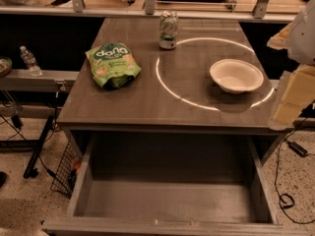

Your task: Place 7up can into top drawer

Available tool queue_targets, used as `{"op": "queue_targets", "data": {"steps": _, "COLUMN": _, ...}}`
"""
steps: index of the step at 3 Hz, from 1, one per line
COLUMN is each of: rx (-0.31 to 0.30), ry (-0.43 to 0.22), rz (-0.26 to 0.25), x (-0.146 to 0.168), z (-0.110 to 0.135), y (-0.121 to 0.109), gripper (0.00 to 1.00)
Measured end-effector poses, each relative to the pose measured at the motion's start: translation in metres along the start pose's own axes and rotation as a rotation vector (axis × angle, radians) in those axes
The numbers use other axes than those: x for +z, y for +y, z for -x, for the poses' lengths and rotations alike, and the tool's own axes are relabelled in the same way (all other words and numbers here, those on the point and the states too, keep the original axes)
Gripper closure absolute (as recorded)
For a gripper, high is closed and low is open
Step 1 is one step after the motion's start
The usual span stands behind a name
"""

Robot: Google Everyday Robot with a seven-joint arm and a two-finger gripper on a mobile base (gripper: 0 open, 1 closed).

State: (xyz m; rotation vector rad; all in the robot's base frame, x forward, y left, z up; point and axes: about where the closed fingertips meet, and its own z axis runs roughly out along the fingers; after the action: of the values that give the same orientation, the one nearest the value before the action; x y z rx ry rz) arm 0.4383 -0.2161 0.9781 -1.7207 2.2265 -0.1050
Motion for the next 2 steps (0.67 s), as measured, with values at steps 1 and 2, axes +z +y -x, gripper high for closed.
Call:
{"op": "queue_targets", "data": {"steps": 1, "rx": 0.0, "ry": 0.0, "rz": 0.0, "x": 0.0, "z": 0.0, "y": 0.0, "gripper": 0.0}}
{"op": "queue_targets", "data": {"steps": 2, "rx": 0.011, "ry": -0.041, "rz": -0.029, "x": 0.016, "z": 0.012, "y": -0.019, "gripper": 0.0}}
